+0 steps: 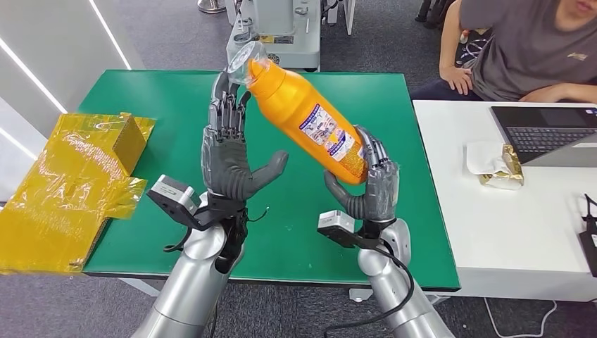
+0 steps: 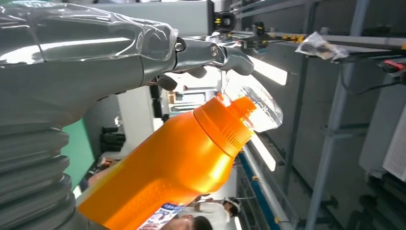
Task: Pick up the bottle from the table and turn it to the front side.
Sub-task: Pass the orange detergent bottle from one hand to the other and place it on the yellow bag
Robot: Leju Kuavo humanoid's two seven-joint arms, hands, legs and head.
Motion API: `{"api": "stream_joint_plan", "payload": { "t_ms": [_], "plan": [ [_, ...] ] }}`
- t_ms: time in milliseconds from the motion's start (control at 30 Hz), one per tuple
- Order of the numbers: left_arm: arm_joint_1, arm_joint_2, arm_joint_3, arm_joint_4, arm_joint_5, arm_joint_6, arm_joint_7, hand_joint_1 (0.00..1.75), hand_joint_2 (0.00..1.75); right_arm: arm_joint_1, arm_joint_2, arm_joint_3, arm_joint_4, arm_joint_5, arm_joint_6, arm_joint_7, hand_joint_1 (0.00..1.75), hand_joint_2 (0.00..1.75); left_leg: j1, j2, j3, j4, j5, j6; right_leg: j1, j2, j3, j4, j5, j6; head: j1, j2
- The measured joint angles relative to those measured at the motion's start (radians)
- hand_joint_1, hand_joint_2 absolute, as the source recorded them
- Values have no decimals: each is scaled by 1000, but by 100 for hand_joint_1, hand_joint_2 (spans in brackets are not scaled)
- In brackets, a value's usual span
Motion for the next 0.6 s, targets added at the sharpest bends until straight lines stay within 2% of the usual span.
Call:
{"api": "stream_joint_plan", "payload": {
  "t_ms": [267,600],
  "plan": [
    [-15,-3,2,22,32,10,17,0,175,-35,38,25,18,-2,0,4,175,175,0,0,0,0,0,0,0,0,0,0,0,0,0,0],
    [-55,-1,10,94,43,38,10,0,175,-42,53,72,46,-19,0,2,175,175,0,0,0,0,0,0,0,0,0,0,0,0,0,0]
  ]
}}
